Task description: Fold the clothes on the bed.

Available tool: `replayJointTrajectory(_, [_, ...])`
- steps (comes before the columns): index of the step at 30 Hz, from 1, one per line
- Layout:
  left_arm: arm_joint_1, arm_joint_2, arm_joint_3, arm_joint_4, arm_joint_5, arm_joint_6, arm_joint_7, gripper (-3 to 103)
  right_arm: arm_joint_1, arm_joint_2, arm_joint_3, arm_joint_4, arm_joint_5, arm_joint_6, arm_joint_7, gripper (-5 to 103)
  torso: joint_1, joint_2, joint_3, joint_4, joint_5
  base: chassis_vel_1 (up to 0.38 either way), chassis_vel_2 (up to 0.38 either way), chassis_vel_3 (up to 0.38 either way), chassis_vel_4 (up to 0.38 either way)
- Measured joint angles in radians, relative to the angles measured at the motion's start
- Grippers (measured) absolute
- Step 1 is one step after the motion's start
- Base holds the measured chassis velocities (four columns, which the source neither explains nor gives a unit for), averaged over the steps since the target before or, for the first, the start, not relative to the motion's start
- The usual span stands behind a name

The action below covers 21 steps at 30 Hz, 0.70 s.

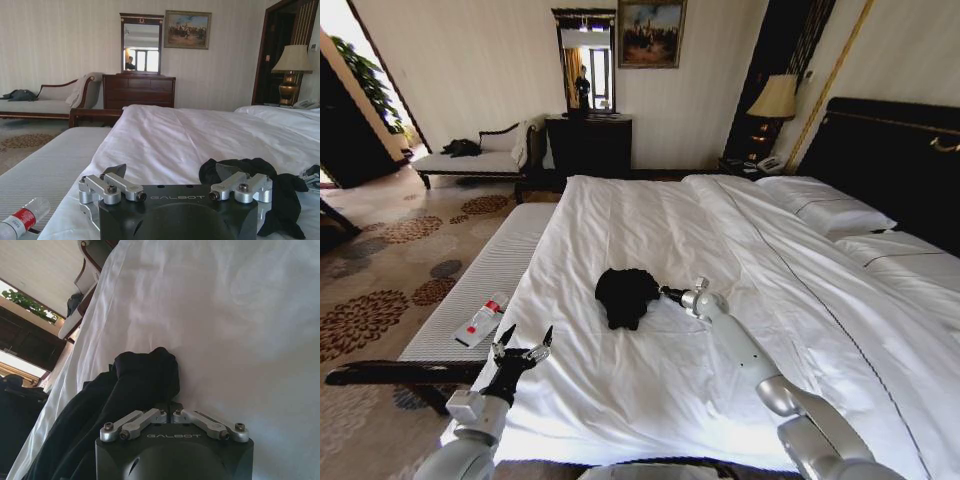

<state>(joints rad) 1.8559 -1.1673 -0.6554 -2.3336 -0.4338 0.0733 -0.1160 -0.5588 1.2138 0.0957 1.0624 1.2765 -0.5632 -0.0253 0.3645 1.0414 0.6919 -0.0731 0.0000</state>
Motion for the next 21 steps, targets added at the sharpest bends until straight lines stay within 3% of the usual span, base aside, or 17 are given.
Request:
replayJointTrajectory(11, [-0.018,0.003,0.002,0.018,-0.004,0.002,-0.006,100,-0.005,-0.012,0.007,0.059,0.003,0.009,0.019,1,0.000,0.000,0.000,0.0001,0.0001,0.000,0.000,0.000,0.000])
replayJointTrajectory(16, [-0.081,0.046,0.007,0.064,-0.063,0.038,-0.038,100,-0.015,-0.039,0.012,0.110,0.004,0.014,0.029,1,0.000,0.000,0.000,0.0000,0.0000,0.000,0.000,0.000,0.000])
replayJointTrajectory(21, [-0.243,0.133,0.038,0.171,-0.224,0.089,-0.084,100,-0.018,-0.058,0.011,0.144,0.002,0.015,0.046,1,0.000,0.000,0.000,0.0000,-0.0003,0.000,0.000,0.000,0.000])
